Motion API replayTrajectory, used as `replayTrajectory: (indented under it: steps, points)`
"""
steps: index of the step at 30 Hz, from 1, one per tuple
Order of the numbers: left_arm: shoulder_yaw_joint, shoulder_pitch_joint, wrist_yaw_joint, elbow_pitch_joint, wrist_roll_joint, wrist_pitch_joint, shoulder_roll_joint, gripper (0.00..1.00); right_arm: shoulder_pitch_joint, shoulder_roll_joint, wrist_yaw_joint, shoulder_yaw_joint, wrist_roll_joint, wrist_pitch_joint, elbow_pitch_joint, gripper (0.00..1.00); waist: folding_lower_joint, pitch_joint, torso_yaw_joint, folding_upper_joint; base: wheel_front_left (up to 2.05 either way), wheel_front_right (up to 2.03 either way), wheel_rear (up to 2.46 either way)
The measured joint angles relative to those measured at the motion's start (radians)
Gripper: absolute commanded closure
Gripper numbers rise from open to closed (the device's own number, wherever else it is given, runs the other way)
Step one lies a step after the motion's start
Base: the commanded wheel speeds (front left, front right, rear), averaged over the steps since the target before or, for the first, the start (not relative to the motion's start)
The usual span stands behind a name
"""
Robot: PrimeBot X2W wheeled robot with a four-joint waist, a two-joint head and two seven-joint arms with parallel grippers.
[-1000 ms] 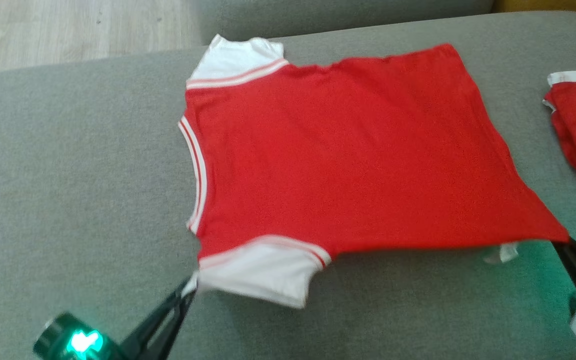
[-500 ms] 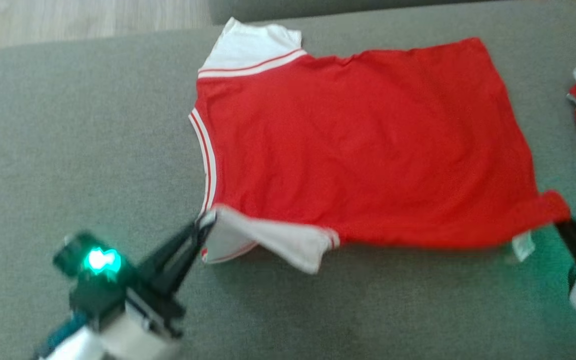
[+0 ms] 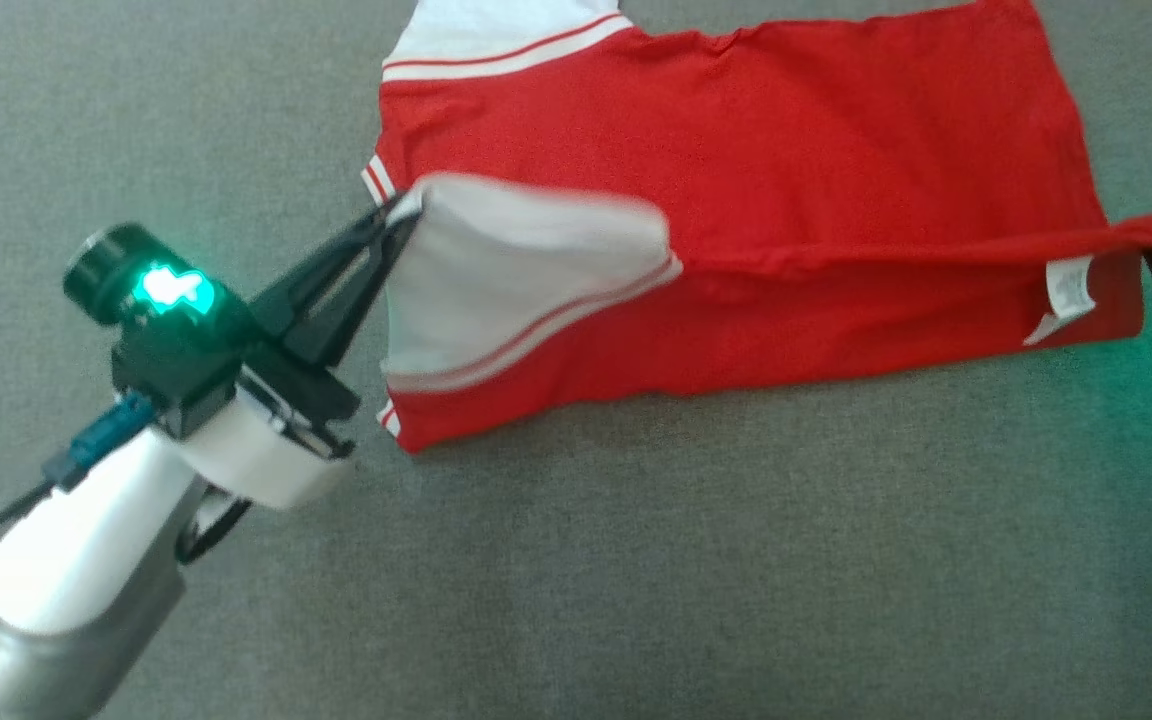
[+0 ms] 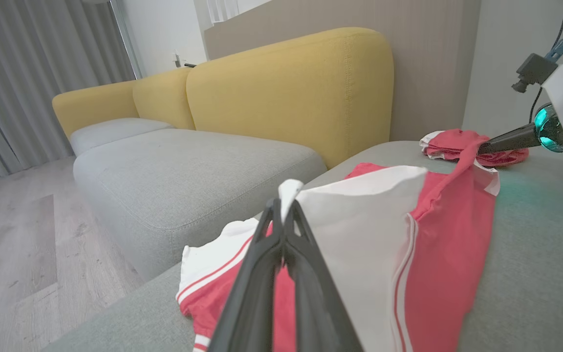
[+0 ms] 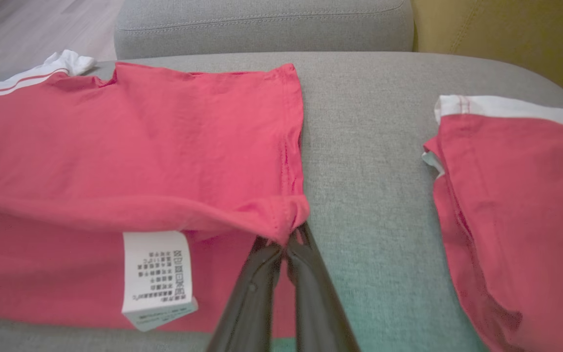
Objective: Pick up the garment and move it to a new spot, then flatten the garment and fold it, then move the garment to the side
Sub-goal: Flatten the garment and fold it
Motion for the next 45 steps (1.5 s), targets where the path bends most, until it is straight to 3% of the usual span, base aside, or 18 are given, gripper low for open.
replayTrajectory:
  steps: [7, 8, 9, 10, 11, 13, 17, 25, 30, 35, 43, 44, 45]
  points:
    - [-0.035, -0.062, 0.0, 0.075, 0.001, -0.001, -0.015, 1.0, -0.094, 0.021, 0.0, 0.046, 0.0, -0.053, 0.087, 1.0, -0.0001, 0.045, -0.002, 0.0, 0.0, 0.0, 0.0]
    - [-0.034, -0.068, 0.0, 0.087, 0.004, -0.001, -0.019, 0.88, -0.104, 0.026, 0.0, 0.057, 0.0, -0.061, 0.099, 1.0, -0.0001, 0.049, -0.002, 0.0, 0.0, 0.0, 0.0]
    - [-0.033, -0.073, 0.0, 0.098, 0.008, -0.001, -0.023, 0.6, -0.114, 0.03, 0.0, 0.067, 0.001, -0.077, 0.108, 0.93, -0.0001, 0.054, -0.003, 0.0, 0.0, 0.0, 0.0]
    - [-0.03, -0.077, 0.0, 0.106, 0.009, -0.001, -0.03, 0.07, -0.125, 0.037, 0.0, 0.071, 0.004, -0.1, 0.118, 0.66, -0.0001, 0.057, -0.004, 0.0, 0.0, 0.0, 0.0]
    - [-0.024, -0.079, 0.0, 0.111, 0.012, -0.001, -0.04, 0.0, -0.137, 0.042, 0.0, 0.078, 0.006, -0.122, 0.127, 0.05, -0.0002, 0.06, -0.004, 0.0, 0.0, 0.0, 0.0]
    - [0.008, -0.079, 0.0, 0.117, 0.032, -0.001, -0.061, 0.0, -0.163, 0.053, 0.0, 0.082, 0.005, -0.173, 0.147, 0.0, -0.0002, 0.064, -0.007, 0.0, 0.0, 0.0, 0.0]
    - [0.109, -0.052, 0.01, 0.107, 0.055, -0.001, -0.113, 0.0, -0.201, 0.07, 0.0, 0.07, -0.015, -0.297, 0.192, 0.0, -0.0002, 0.06, -0.008, 0.0, 0.0, 0.0, 0.0]
    - [0.193, 0.237, 0.055, 0.101, 0.07, -0.001, -0.239, 0.0, -0.162, 0.091, 0.0, 0.119, -0.01, -0.436, 0.226, 0.0, -0.0004, 0.022, -0.01, 0.0, 0.0, 0.0, 0.0]
    - [0.222, 0.348, 0.107, 0.142, 0.068, -0.001, -0.319, 0.0, -0.115, 0.112, 0.0, 0.155, 0.016, -0.464, 0.249, 0.0, -0.0004, 0.001, -0.017, 0.0, 0.0, 0.0, 0.0]
    - [0.258, 0.393, 0.169, 0.262, -0.007, 0.024, -0.389, 0.0, -0.113, 0.114, 0.0, 0.174, 0.026, -0.488, 0.273, 0.0, -0.0004, -0.006, -0.025, 0.0, 0.0, 0.0, 0.0]
    - [0.278, 0.376, 0.213, 0.315, -0.021, 0.029, -0.42, 0.0, -0.119, 0.115, 0.0, 0.212, 0.04, -0.506, 0.331, 0.0, -0.0004, -0.009, -0.029, 0.0, 0.0, 0.0, 0.0]
    - [0.277, 0.372, 0.212, 0.32, -0.022, 0.038, -0.421, 0.33, -0.12, 0.116, 0.0, 0.214, 0.044, -0.506, 0.343, 0.0, -0.0004, -0.011, -0.028, 0.0, 0.0, 0.0, 0.0]
    - [0.272, 0.369, 0.208, 0.323, -0.023, 0.045, -0.421, 0.55, -0.122, 0.117, 0.0, 0.215, 0.044, -0.506, 0.356, 0.0, -0.0004, -0.013, -0.028, 0.0001, 0.0, 0.0, 0.0]
